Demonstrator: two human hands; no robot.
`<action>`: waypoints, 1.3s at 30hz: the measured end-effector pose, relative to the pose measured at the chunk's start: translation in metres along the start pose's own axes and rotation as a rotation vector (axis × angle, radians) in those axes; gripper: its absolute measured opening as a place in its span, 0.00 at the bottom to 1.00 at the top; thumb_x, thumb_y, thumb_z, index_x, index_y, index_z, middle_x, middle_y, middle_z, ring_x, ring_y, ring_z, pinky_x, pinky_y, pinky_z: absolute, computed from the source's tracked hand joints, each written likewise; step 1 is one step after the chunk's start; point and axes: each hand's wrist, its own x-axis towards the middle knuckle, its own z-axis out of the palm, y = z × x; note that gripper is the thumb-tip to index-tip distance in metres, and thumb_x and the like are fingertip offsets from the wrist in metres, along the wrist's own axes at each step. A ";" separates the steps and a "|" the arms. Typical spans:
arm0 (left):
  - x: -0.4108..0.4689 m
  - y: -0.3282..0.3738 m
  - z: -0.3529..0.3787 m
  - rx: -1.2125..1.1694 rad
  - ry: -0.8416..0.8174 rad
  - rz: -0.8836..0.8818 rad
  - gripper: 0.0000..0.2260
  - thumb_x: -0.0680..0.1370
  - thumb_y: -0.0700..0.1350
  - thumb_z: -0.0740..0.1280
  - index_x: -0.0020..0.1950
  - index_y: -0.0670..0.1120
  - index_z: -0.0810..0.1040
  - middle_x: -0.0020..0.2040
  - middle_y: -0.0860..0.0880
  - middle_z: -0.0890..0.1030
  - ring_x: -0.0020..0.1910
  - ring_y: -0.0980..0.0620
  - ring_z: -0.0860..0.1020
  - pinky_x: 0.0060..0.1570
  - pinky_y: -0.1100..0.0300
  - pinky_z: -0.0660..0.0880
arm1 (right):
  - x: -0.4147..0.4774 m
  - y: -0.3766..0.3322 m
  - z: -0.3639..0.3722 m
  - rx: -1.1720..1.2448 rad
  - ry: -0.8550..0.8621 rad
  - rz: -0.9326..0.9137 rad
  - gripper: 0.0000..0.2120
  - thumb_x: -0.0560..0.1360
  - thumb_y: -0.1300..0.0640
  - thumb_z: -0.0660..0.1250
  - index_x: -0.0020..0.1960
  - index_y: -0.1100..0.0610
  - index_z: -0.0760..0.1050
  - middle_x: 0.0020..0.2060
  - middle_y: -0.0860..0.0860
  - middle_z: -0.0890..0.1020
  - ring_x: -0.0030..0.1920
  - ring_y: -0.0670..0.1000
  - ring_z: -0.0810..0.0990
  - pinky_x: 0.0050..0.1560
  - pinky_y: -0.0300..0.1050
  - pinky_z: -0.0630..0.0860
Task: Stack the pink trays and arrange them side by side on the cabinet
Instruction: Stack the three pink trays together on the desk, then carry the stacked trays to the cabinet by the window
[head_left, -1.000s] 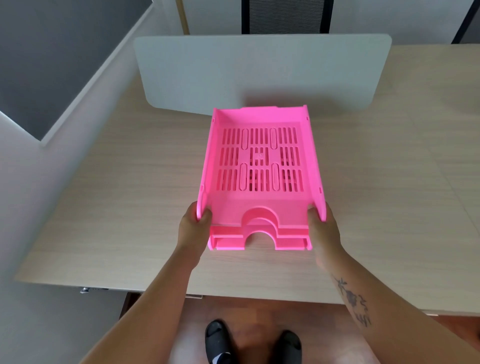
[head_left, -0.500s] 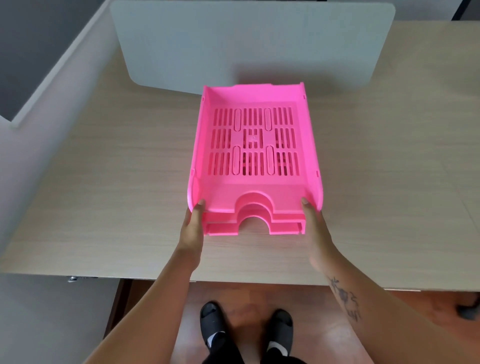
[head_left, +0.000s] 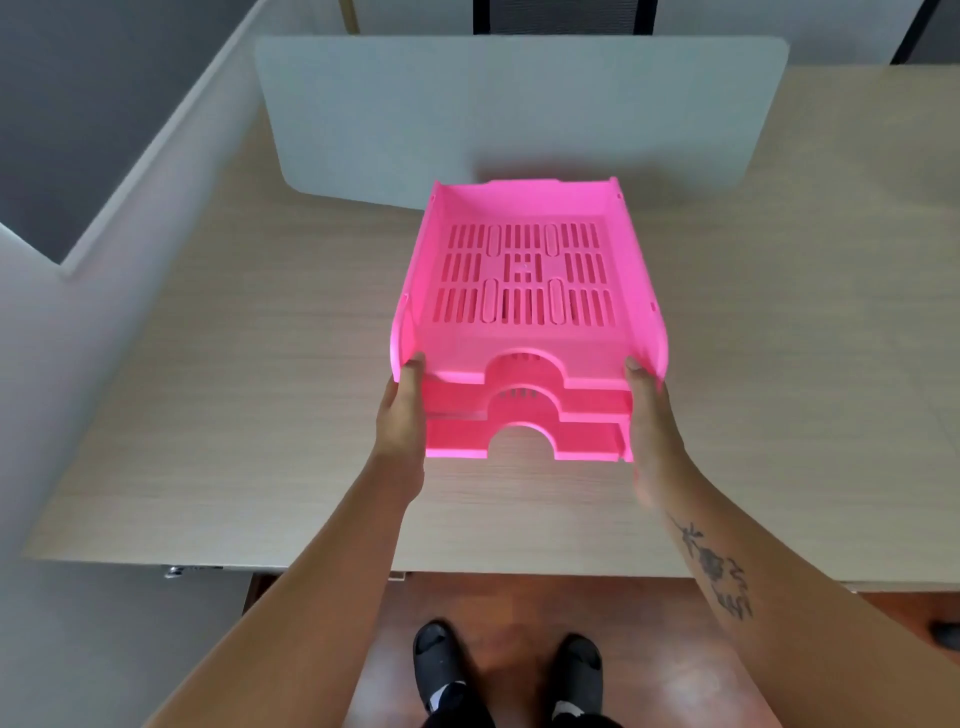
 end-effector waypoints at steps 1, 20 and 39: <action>0.001 0.002 -0.001 -0.007 0.001 0.000 0.30 0.72 0.69 0.61 0.69 0.54 0.74 0.58 0.46 0.85 0.58 0.44 0.83 0.59 0.42 0.78 | 0.001 -0.001 0.002 -0.004 0.008 0.006 0.43 0.59 0.19 0.64 0.69 0.39 0.71 0.63 0.51 0.81 0.64 0.59 0.79 0.67 0.67 0.70; -0.169 0.014 -0.014 -0.221 0.492 0.162 0.30 0.69 0.73 0.59 0.59 0.53 0.80 0.53 0.43 0.86 0.52 0.40 0.85 0.58 0.38 0.78 | -0.059 -0.067 0.020 -0.081 -0.496 -0.106 0.37 0.57 0.20 0.65 0.60 0.39 0.74 0.56 0.52 0.84 0.56 0.60 0.83 0.57 0.71 0.77; -0.605 -0.045 -0.140 -0.429 1.304 0.587 0.31 0.71 0.70 0.64 0.65 0.50 0.80 0.57 0.41 0.85 0.54 0.37 0.85 0.55 0.33 0.78 | -0.436 -0.035 0.139 -0.184 -1.503 -0.112 0.30 0.65 0.24 0.61 0.59 0.40 0.75 0.58 0.53 0.83 0.58 0.57 0.82 0.59 0.67 0.77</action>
